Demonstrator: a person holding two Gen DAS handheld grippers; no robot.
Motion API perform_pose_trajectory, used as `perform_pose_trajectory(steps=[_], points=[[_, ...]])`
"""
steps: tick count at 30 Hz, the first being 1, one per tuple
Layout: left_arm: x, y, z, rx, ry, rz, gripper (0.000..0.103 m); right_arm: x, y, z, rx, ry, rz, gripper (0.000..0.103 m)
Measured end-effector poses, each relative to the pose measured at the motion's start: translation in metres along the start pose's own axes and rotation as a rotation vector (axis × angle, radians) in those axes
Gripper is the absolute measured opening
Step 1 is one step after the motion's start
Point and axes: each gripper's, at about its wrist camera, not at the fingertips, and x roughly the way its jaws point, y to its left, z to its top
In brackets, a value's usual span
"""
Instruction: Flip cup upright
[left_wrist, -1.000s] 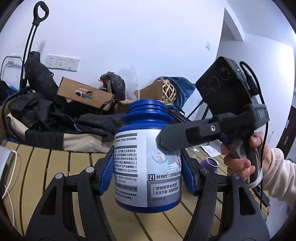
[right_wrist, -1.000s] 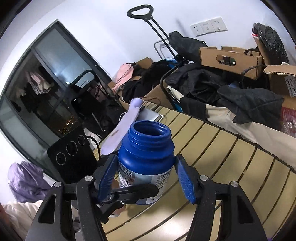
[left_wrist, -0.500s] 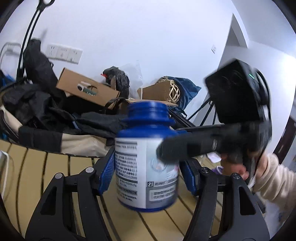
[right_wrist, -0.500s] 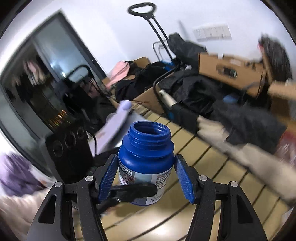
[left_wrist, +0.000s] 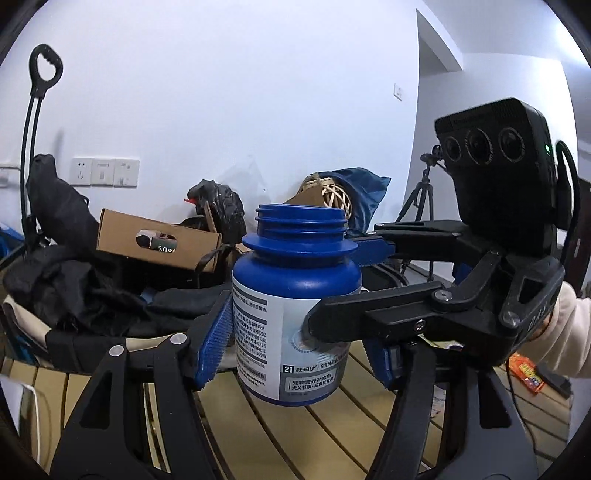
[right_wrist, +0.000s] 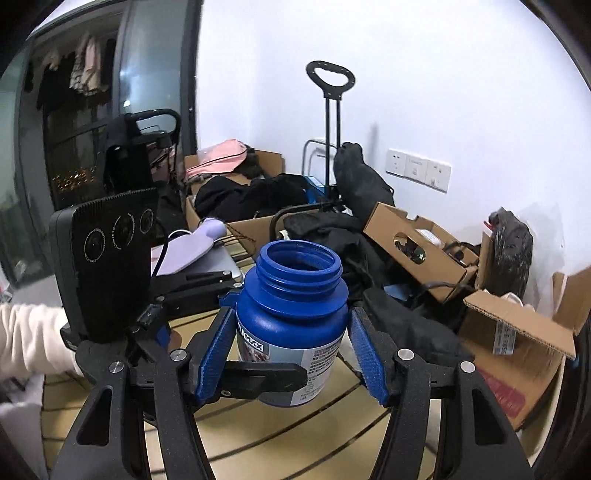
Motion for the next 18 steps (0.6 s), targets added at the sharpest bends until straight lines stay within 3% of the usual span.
perform_pose_trajectory(steps=[5, 11, 16, 18], points=[[0.019, 0.000, -0.008, -0.042, 0.035, 0.009, 0.061, 0.005, -0.026, -0.020, 0.101, -0.010, 0.045, 0.067], [0.012, -0.001, -0.013, -0.075, 0.025, 0.011, 0.060, 0.004, -0.033, -0.025, 0.183, -0.026, 0.123, 0.067], [-0.012, -0.004, -0.013, -0.082, 0.022, 0.035, 0.060, 0.005, -0.013, -0.033, 0.255, -0.090, 0.185, 0.067], [-0.026, -0.002, -0.019, -0.110, 0.029, 0.039, 0.060, 0.005, 0.010, -0.033, 0.200, -0.113, 0.156, 0.067]])
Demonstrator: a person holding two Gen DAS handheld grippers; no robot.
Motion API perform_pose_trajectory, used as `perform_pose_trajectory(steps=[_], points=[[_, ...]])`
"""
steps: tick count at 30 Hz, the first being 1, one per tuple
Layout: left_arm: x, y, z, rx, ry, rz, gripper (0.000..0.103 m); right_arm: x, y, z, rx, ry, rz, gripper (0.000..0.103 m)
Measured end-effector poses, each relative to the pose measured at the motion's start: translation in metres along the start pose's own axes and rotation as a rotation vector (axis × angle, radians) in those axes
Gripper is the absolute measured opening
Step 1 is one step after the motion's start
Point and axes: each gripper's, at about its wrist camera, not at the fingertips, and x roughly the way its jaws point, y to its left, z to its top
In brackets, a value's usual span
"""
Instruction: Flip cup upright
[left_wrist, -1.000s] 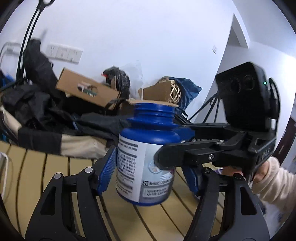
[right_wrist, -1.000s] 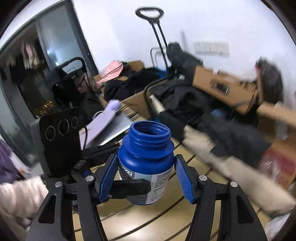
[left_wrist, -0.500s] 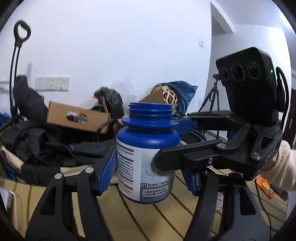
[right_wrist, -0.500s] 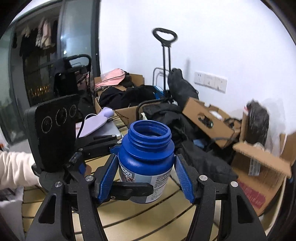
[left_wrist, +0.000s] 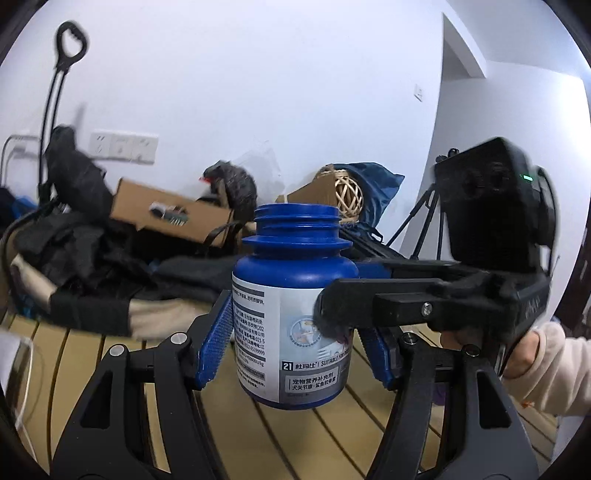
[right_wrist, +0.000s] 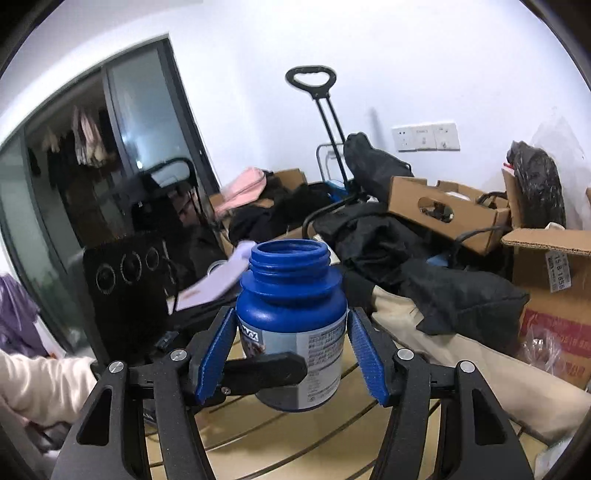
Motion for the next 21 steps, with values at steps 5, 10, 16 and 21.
perform_pose_trajectory(steps=[5, 10, 16, 21], points=[[-0.021, 0.001, -0.026, -0.020, 0.076, 0.055, 0.060, 0.019, 0.020, -0.034, 0.066, 0.022, 0.025, 0.067], [-0.034, 0.011, -0.066, -0.179, 0.219, 0.079, 0.060, 0.030, 0.040, -0.073, 0.106, 0.077, -0.092, 0.042], [-0.052, 0.008, -0.095, -0.217, 0.293, 0.081, 0.058, 0.039, 0.058, -0.102, 0.115, 0.112, -0.144, 0.041], [-0.059, -0.003, -0.097, -0.182, 0.299, 0.058, 0.044, 0.035, 0.068, -0.110, 0.165, 0.129, -0.153, 0.041]])
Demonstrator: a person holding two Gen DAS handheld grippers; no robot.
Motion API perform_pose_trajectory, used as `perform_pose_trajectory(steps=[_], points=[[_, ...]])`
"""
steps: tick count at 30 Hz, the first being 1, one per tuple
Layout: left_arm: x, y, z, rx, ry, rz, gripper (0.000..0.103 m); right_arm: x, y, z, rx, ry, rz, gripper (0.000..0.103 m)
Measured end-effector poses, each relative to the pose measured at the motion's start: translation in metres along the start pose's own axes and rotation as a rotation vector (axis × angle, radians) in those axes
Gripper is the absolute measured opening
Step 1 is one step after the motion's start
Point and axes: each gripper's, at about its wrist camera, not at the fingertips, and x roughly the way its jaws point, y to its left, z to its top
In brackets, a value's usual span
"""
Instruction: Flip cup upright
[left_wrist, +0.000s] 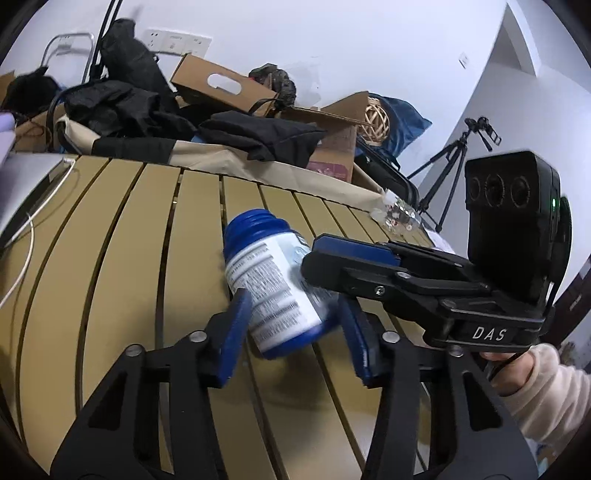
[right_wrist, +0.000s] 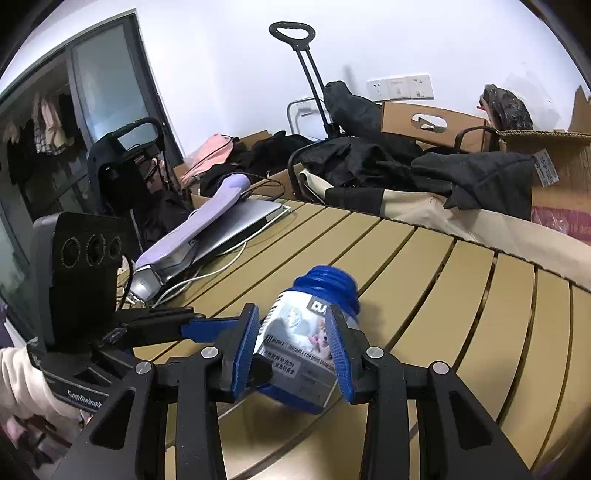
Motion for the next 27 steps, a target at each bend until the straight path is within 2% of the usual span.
perform_pose_trajectory(steps=[1, 2, 4, 5, 7, 8, 9, 10, 12, 14, 15, 16, 18, 23, 27], points=[[0.002, -0.001, 0.001, 0.014, 0.018, -0.009, 0.045, -0.001, -0.001, 0.001, 0.015, 0.013, 0.006, 0.041], [0.003, -0.001, 0.003, 0.018, 0.046, -0.040, 0.061, -0.002, -0.003, 0.002, 0.029, 0.031, 0.019, 0.042], [0.013, 0.007, 0.015, -0.019, 0.107, -0.087, 0.082, -0.007, -0.010, 0.009, 0.066, 0.056, 0.027, 0.042], [0.017, 0.011, 0.018, -0.045, 0.118, -0.104, 0.082, -0.008, -0.017, 0.015, 0.101, 0.069, 0.037, 0.042], [0.036, 0.022, 0.027, -0.126, 0.197, -0.116, 0.080, -0.006, -0.032, 0.022, 0.176, 0.096, 0.031, 0.045], [0.048, 0.026, 0.029, -0.168, 0.253, -0.107, 0.070, -0.002, -0.044, 0.026, 0.230, 0.124, 0.060, 0.050], [0.058, 0.031, 0.029, -0.207, 0.291, -0.117, 0.068, 0.002, -0.051, 0.028, 0.262, 0.145, 0.074, 0.053], [0.059, 0.031, 0.028, -0.220, 0.282, -0.122, 0.062, 0.008, -0.060, 0.030, 0.298, 0.174, 0.091, 0.058], [0.047, 0.022, 0.028, -0.155, 0.176, -0.044, 0.061, 0.018, -0.070, 0.033, 0.342, 0.216, 0.145, 0.062], [0.033, 0.011, 0.026, -0.070, 0.086, -0.016, 0.060, 0.026, -0.074, 0.033, 0.359, 0.246, 0.163, 0.065], [0.023, 0.006, 0.025, -0.027, 0.029, 0.011, 0.060, 0.028, -0.075, 0.033, 0.366, 0.248, 0.183, 0.065], [0.020, 0.003, 0.024, 0.009, 0.009, 0.020, 0.060, 0.029, -0.077, 0.034, 0.379, 0.235, 0.210, 0.065], [0.009, 0.007, 0.022, 0.018, -0.055, 0.002, 0.060, 0.031, -0.079, 0.031, 0.421, 0.219, 0.268, 0.065], [-0.005, 0.011, 0.020, 0.037, -0.160, 0.002, 0.059, 0.046, -0.094, 0.012, 0.668, 0.234, 0.429, 0.067], [-0.008, 0.011, 0.017, 0.030, -0.193, -0.015, 0.059, 0.054, -0.096, 0.003, 0.781, 0.219, 0.495, 0.072]])
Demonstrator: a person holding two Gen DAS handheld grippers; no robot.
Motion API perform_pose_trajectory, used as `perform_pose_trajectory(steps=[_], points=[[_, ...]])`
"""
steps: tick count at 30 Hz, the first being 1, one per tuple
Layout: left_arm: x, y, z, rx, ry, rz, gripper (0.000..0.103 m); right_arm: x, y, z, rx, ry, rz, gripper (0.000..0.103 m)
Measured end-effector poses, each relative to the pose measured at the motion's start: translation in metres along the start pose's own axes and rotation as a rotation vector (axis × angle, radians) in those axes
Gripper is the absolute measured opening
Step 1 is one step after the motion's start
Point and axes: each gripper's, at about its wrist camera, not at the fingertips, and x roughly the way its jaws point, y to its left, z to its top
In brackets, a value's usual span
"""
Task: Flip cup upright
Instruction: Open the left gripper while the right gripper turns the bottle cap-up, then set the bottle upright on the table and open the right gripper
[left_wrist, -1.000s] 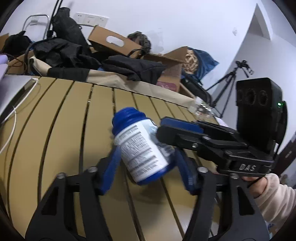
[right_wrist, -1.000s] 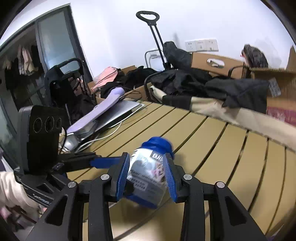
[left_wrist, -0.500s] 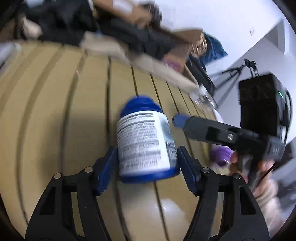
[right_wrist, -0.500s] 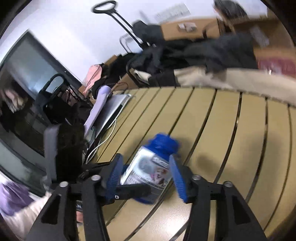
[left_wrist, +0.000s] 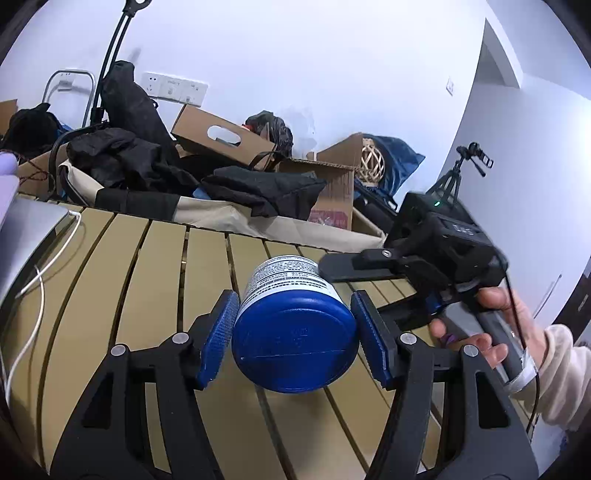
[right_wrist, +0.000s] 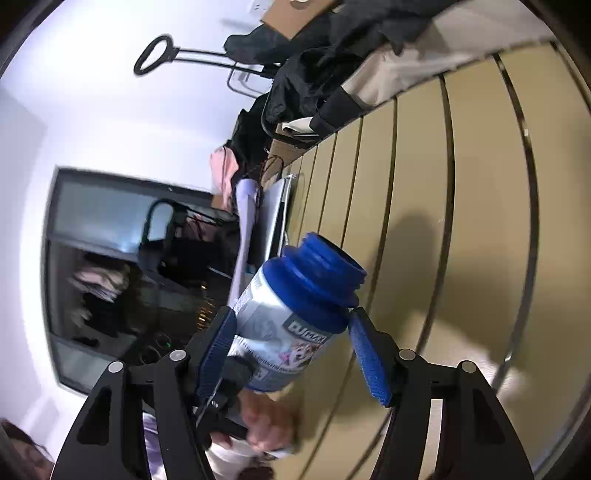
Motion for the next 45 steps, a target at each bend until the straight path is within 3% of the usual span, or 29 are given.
perform_pose_trajectory(steps=[4, 8, 10, 11, 13, 15, 17, 19, 23, 27, 30, 31, 32, 34, 36, 40, 45], points=[[-0.002, 0.000, -0.001, -0.003, -0.003, -0.017, 0.059, 0.003, -0.002, -0.002, 0.044, -0.031, 0.022, 0.071], [-0.003, 0.003, -0.003, -0.005, 0.037, -0.035, 0.059, 0.000, 0.010, -0.008, -0.047, -0.070, -0.038, 0.069], [0.001, 0.008, -0.001, -0.045, 0.101, -0.081, 0.061, -0.001, 0.028, -0.013, -0.177, -0.097, -0.119, 0.069], [0.007, 0.015, 0.001, -0.091, 0.160, -0.135, 0.065, 0.000, 0.044, -0.019, -0.301, -0.113, -0.184, 0.068], [0.020, 0.032, 0.005, -0.182, 0.246, -0.231, 0.064, 0.000, 0.065, -0.030, -0.475, -0.134, -0.239, 0.061], [0.027, 0.046, 0.008, -0.221, 0.260, -0.246, 0.059, 0.004, 0.084, -0.042, -0.631, -0.135, -0.282, 0.051], [0.023, 0.045, 0.008, -0.175, 0.225, -0.223, 0.059, 0.007, 0.095, -0.048, -0.715, -0.137, -0.332, 0.045], [0.017, 0.036, 0.008, -0.111, 0.191, -0.174, 0.059, 0.007, 0.095, -0.042, -0.687, -0.107, -0.316, 0.045], [0.000, 0.015, 0.006, 0.030, 0.104, -0.087, 0.059, 0.008, 0.085, -0.030, -0.603, -0.035, -0.257, 0.070], [0.000, -0.005, 0.003, 0.148, 0.117, -0.096, 0.059, 0.013, 0.080, -0.026, -0.539, -0.006, -0.190, 0.072], [0.003, -0.004, 0.003, 0.136, 0.133, -0.106, 0.060, 0.013, 0.084, -0.034, -0.587, -0.053, -0.247, 0.067], [0.006, -0.001, 0.003, 0.122, 0.151, -0.104, 0.069, 0.013, 0.088, -0.040, -0.630, -0.085, -0.298, 0.066], [0.009, 0.002, 0.003, 0.105, 0.172, -0.080, 0.088, 0.013, 0.095, -0.046, -0.691, -0.115, -0.364, 0.066], [0.010, 0.016, 0.001, 0.055, 0.216, -0.023, 0.096, 0.017, 0.107, -0.063, -0.847, -0.173, -0.517, 0.066], [0.006, 0.027, -0.002, 0.012, 0.255, 0.034, 0.096, 0.027, 0.110, -0.073, -0.958, -0.182, -0.625, 0.066], [-0.002, 0.042, -0.008, -0.003, 0.266, 0.287, 0.097, 0.041, 0.097, -0.070, -0.980, -0.201, -0.696, 0.065], [-0.006, 0.054, -0.011, -0.065, 0.261, 0.427, 0.097, 0.037, 0.093, -0.063, -0.919, -0.242, -0.692, 0.065]])
